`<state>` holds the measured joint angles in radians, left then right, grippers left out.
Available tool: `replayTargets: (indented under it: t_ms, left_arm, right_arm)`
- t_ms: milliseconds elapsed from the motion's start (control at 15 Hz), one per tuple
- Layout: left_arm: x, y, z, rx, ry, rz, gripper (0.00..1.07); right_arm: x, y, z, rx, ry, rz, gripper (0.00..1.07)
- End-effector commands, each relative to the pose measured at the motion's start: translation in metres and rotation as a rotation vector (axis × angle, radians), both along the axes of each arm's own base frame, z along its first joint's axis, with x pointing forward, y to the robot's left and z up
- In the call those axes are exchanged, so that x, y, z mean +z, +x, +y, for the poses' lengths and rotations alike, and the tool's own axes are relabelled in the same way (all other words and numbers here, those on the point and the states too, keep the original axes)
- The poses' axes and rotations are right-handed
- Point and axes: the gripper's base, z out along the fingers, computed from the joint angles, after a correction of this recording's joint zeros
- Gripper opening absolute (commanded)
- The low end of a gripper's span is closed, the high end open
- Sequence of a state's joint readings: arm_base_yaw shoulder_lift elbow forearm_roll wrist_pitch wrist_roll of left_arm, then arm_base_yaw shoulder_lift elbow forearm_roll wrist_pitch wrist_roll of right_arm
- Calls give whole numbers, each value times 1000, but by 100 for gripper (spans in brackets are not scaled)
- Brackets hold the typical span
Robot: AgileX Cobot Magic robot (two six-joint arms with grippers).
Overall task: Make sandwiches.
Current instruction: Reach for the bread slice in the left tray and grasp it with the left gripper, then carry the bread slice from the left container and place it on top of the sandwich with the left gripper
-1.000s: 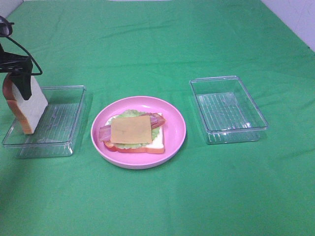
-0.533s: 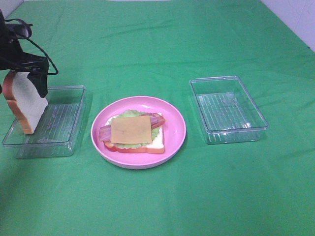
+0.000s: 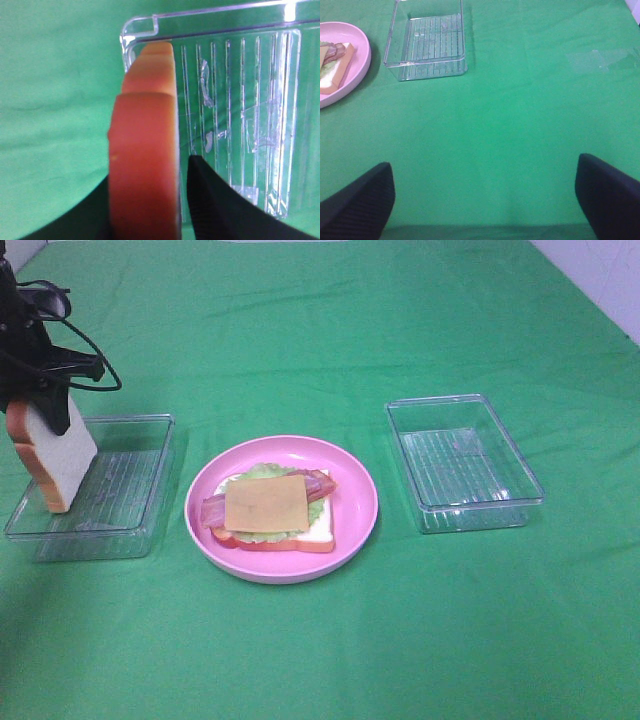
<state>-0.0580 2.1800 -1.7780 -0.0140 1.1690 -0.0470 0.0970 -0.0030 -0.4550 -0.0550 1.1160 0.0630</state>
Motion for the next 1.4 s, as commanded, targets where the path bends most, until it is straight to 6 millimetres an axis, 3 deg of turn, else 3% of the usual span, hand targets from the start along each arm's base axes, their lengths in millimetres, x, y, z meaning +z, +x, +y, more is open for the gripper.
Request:
replayTargets:
  t_ms: [67,333,400,533,733,1200,1333,1400]
  left_arm:
    - [1,2,-2,45,-7,-16,30]
    - [1,2,-2,56,-8,-22,30]
    - [1,2,-2,56,-6,-17,26]
    - [0,0,-1,49,9,6,2]
    - [14,-6,3,38,42,19,0]
    - [100,-20,-2,18,-32,-129,0]
    - [127,-32,-12,0,-152,-180,0]
    - [148,-47,-26,-45,-309,-212,0]
  right_arm:
    - [0,-3,-1,8,-11,-45,93]
    - [0,-3,-1,8,-11,-45,93]
    - [0,-3,-1,8,-11,-45,93]
    - [0,-3,-1,8,-11,-45,93]
    - [0,-3,-1,8,-11,-45,93]
    - [0,-3,-1,8,-11,-45,93]
    - [0,-3,-1,8,-11,-45,93]
    - [0,-3,-1,8,-11,-45,93]
